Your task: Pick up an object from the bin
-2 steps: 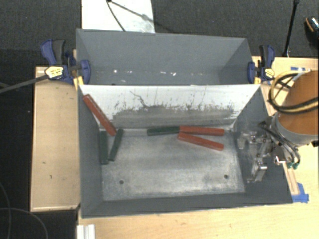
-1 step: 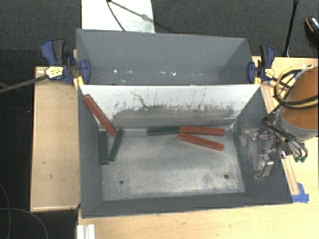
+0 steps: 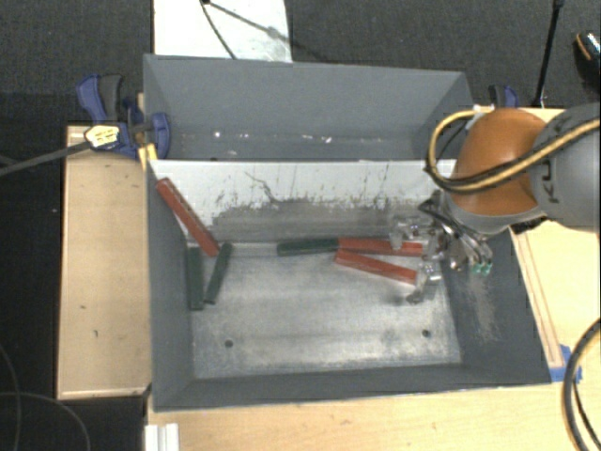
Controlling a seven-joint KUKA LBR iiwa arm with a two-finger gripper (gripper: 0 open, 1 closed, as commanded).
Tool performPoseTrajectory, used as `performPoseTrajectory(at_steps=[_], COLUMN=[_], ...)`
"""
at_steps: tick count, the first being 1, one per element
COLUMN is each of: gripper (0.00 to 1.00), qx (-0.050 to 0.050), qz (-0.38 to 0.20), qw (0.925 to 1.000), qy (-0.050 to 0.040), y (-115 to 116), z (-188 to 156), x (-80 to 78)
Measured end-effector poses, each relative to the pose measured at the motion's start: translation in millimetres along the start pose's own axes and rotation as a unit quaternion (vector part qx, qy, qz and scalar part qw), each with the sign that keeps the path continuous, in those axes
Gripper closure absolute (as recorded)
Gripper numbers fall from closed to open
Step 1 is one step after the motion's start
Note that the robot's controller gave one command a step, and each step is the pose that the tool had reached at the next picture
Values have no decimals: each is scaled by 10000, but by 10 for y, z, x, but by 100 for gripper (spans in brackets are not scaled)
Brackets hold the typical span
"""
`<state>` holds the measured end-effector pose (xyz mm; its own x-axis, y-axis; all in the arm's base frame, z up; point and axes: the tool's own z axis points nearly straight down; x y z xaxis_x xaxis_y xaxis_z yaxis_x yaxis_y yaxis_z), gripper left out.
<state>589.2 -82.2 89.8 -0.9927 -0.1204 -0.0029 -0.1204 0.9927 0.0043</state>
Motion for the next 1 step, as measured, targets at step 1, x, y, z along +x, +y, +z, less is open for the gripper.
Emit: performPoseTrajectory(at_steps=[1], gripper=[0], qx=[2], qz=[-112], qw=[9999], qy=[9], y=[588], z=[204], x=[-76])
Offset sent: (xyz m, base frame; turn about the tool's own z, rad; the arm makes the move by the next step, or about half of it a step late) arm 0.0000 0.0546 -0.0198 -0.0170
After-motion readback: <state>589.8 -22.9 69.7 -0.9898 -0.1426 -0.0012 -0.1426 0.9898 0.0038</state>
